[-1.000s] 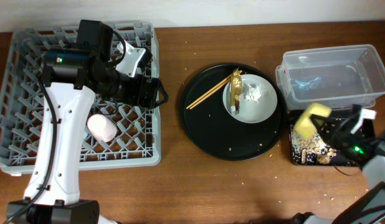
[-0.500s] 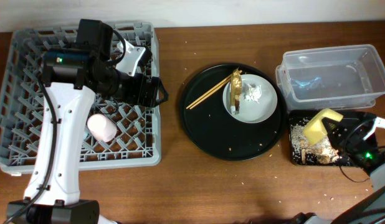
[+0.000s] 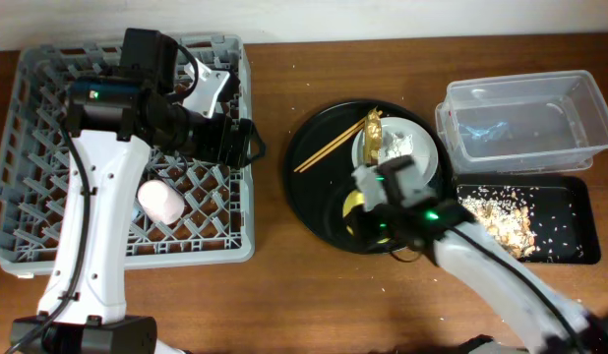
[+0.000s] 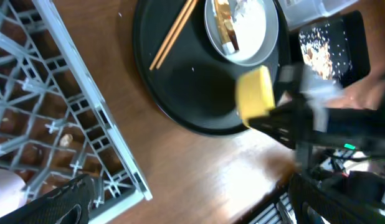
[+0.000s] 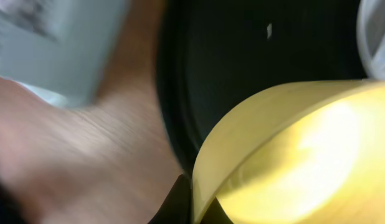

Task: Sort waste into correct bins and load items into the dishwasher rack
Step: 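Set the yellow bowl back on the round tray with the right gripper, then grasp the gold wrapper with the right gripper and drop it in the clear bin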

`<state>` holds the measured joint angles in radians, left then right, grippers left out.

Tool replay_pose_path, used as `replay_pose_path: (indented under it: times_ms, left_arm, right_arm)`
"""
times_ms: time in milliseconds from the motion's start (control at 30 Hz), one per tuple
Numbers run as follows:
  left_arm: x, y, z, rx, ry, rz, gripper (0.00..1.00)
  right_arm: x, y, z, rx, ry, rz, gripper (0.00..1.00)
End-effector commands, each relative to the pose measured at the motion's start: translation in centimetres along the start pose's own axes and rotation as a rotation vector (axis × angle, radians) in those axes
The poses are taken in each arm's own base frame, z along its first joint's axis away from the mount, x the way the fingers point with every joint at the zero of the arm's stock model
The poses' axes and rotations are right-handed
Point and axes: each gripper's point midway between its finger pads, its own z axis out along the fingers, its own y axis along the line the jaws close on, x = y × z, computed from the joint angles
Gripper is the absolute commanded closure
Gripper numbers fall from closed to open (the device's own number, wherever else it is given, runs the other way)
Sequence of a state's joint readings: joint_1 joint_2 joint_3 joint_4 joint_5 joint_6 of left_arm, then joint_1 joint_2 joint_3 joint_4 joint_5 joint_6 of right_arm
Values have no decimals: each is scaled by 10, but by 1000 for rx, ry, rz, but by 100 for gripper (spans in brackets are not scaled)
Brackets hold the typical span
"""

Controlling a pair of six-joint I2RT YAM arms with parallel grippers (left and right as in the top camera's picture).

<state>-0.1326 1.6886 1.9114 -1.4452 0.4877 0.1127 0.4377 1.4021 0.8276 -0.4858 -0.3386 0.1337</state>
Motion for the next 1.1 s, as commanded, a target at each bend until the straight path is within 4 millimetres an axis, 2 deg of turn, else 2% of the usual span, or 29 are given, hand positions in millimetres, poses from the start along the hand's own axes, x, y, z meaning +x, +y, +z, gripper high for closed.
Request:
replay_pose_path:
  times_ms: [0, 33, 67, 133, 167, 200, 233, 267, 300, 367, 400, 433, 500, 533, 600, 667, 767, 833, 900, 933, 967, 1000, 1067]
  left_arm:
    - [-3, -4, -10, -3, -33, 31, 1]
    - [-3, -4, -10, -3, -33, 31, 1]
    - [-3, -4, -10, -3, -33, 31, 1]
    - [-3, -4, -10, -3, -33, 31, 1]
    - [-3, -4, -10, -2, -32, 31, 1]
    - [-3, -4, -10, -2, -32, 31, 1]
    - [-3, -4, -10, -2, -32, 31, 1]
    - [-3, -4, -10, -2, -33, 31, 1]
    - [-4, -4, -10, -3, -33, 32, 1]
    - [-8, -4, -10, -5, -52, 42, 1]
    - [-8, -4, -10, -5, -52, 42, 1]
    - [-8, -4, -10, -5, -51, 41, 1]
    - [-8, -4, -10, -5, -49, 40, 1]
    - [-8, -4, -10, -5, -49, 40, 1]
    - [-8, -4, -10, -5, -49, 40, 1]
    - [-8, -4, -10, -5, -49, 40, 1]
    - [-8, -4, -10, -5, -49, 40, 1]
    - [-8, -4, -10, -5, -49, 40, 1]
    - [-8, -4, -10, -5, -49, 40, 1]
    - [-8, -4, -10, -5, -49, 40, 1]
    - [-8, -4, -10, -5, -49, 40, 1]
    - [-8, -4, -10, -5, -49, 40, 1]
    - [-8, -4, -10, -5, -49, 40, 1]
  right_arm:
    - [-10, -3, 19, 87, 70, -77, 58]
    - [-19, 1, 14, 90, 79, -81, 49]
    - [-31, 6, 5, 89, 66, -83, 47]
    - [-66, 11, -28, 103, 17, -49, 47]
    - [-92, 8, -49, 116, -39, -23, 47]
    - [-115, 0, -67, 142, -108, -3, 49]
    - [-127, -16, -77, 194, -157, 43, 57]
    - [-133, -35, -81, 256, -189, 89, 61]
    - [-135, -53, -80, 308, -196, 128, 61]
    - [-129, -80, -48, 338, -129, 170, 60]
    - [-120, -95, -27, 378, -74, 184, 47]
    - [-111, -112, -8, 429, -24, 195, 45]
    - [-99, -130, 26, 450, 36, 206, 45]
    - [-94, -137, 37, 455, 53, 223, 45]
    - [-84, -153, 47, 473, 65, 328, 48]
    - [-81, -154, 51, 436, 76, 355, 68]
    - [-78, -150, 57, 405, 85, 358, 70]
    - [-73, -151, 58, 406, 95, 360, 78]
    - [-64, -152, 61, 409, 115, 365, 49]
    - [-56, -153, 63, 412, 129, 368, 59]
    - [-52, -154, 65, 419, 133, 369, 80]
    - [-55, -154, 65, 415, 125, 368, 96]
    - [-68, -146, 54, 388, 99, 366, 96]
